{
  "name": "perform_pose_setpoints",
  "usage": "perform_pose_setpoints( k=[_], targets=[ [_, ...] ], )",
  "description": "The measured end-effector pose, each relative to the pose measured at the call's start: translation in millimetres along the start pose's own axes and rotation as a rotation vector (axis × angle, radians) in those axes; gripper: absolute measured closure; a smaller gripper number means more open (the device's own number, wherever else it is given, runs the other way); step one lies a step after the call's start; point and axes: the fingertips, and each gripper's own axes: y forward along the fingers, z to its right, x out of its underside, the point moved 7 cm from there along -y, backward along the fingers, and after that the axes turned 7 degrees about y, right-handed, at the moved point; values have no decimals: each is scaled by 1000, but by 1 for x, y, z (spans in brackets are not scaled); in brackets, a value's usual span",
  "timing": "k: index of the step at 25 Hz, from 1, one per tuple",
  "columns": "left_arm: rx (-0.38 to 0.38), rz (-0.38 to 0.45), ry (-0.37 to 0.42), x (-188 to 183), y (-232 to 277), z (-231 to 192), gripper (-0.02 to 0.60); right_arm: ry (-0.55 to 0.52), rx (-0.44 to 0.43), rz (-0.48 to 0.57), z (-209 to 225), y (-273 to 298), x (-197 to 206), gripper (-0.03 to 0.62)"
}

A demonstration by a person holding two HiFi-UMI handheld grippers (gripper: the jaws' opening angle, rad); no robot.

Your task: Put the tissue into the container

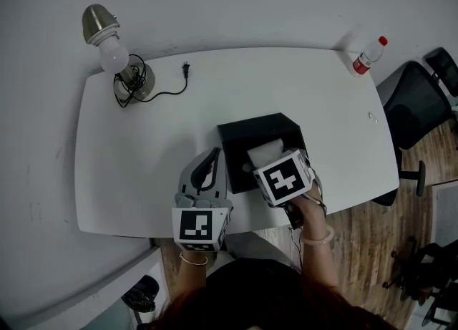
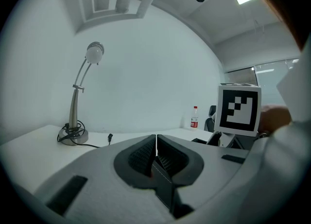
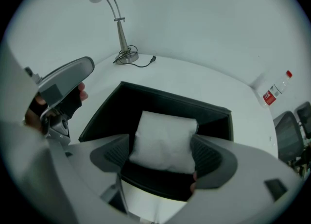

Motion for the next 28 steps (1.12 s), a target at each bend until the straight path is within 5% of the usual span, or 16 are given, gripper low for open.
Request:
perform_pose_setpoints(
  k=[5,28],
  targets=[
    [-5,6,14,-4,-6,0,553,65,-26,2,-2,-2,8,210],
    [10,51,61,-24,-48,22,552,73,30,363,-12,-58,18,210]
  ],
)
